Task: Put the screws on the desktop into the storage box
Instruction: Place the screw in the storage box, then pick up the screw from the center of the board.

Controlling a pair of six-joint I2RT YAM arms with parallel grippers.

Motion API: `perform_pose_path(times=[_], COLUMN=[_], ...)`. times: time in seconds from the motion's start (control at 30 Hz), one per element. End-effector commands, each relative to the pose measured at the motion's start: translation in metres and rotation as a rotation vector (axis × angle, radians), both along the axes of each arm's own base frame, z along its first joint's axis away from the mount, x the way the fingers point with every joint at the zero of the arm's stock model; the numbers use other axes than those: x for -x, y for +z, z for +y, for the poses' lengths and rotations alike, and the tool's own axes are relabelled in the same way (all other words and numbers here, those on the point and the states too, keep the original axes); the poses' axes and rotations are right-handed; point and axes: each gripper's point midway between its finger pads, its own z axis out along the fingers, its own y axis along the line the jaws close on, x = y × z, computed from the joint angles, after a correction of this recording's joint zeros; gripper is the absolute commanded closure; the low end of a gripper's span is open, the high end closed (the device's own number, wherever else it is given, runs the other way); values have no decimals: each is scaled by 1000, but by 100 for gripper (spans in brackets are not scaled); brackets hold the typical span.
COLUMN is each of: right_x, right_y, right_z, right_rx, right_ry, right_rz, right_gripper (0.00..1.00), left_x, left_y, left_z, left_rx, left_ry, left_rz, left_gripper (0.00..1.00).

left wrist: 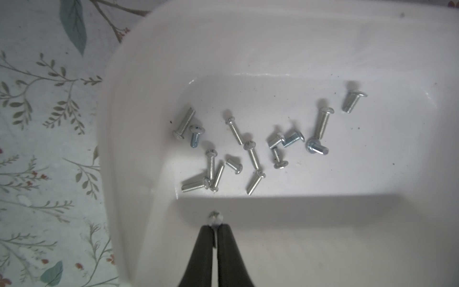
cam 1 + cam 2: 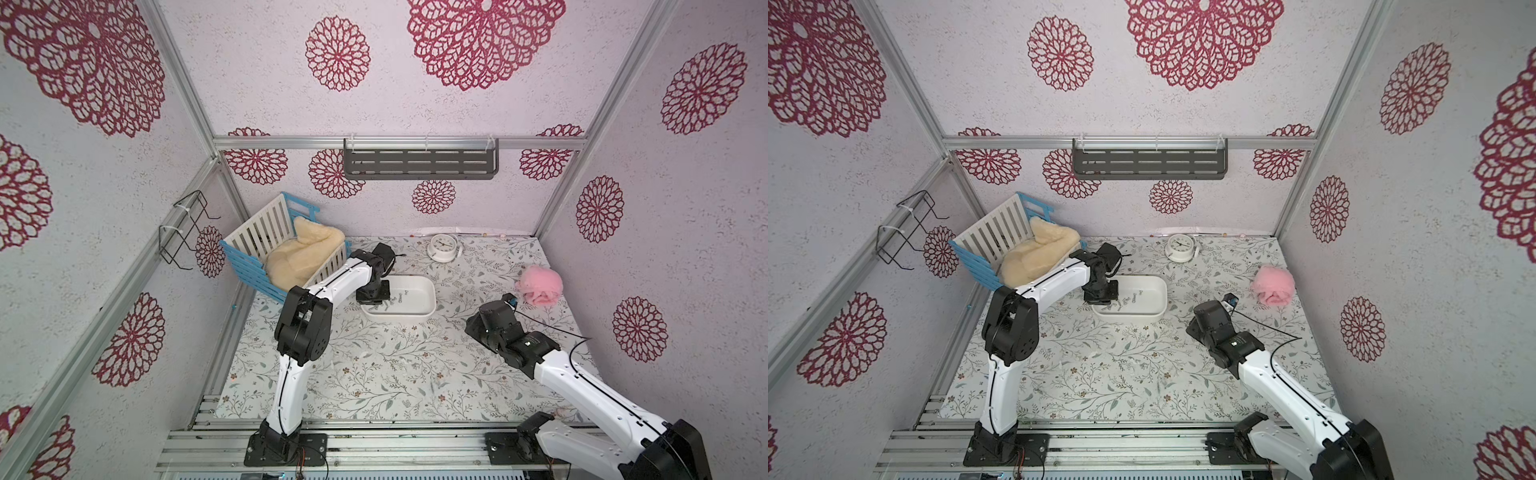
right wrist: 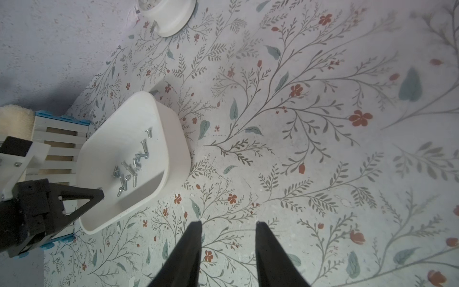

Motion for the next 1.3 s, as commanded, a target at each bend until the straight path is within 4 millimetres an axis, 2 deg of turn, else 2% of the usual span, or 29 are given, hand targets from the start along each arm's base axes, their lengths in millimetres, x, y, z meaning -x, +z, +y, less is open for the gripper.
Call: perform_pose_path(times=[0.0, 0.3, 0.43, 0.53, 0.6, 0.73, 0.8, 0.83, 0.93, 1.0, 1.1, 1.27], right_x=[-11, -13, -13, -14, -14, -14, -13, -13, -12, -9, -6, -1], right_y=[19, 14, 10, 8, 7, 5, 4, 4, 2, -1, -8, -20], right_z=[7, 12, 17, 22, 25, 30, 33, 35, 41, 45, 53, 68], right_rx=[-19, -23, -39, -48, -50, -53, -53, -51, -46, -40, -31, 2], right_ry=[22, 42, 56, 71, 75, 86, 96, 101, 124, 140, 170, 225], right_rz=[-51, -36, -26, -21, -16, -11, -5, -3, 8, 21, 42, 84], right_gripper=[60, 60, 60, 60, 59, 59, 59, 59, 59, 59, 59, 59], left_x=[-9, -10, -11, -16, -19, -22, -19, -15, -5, 2, 14, 33], left_y=[-1, -15, -9, 14, 37, 97, 122, 143, 163, 168, 165, 135], left_z=[2, 7, 5, 2, 1, 0, 4, 7, 21, 33, 55, 96], left_rx=[13, 3, 15, 17, 25, 69, 79, 92, 97, 104, 105, 97], left_ry=[9, 10, 11, -16, -33, -56, -65, -72, -71, -59, -29, 46], left_rz=[-11, 20, 10, -50, -103, -228, -279, -320, -362, -374, -375, -325], left_gripper=[91, 88, 84, 77, 72, 66, 64, 63, 62, 61, 61, 61])
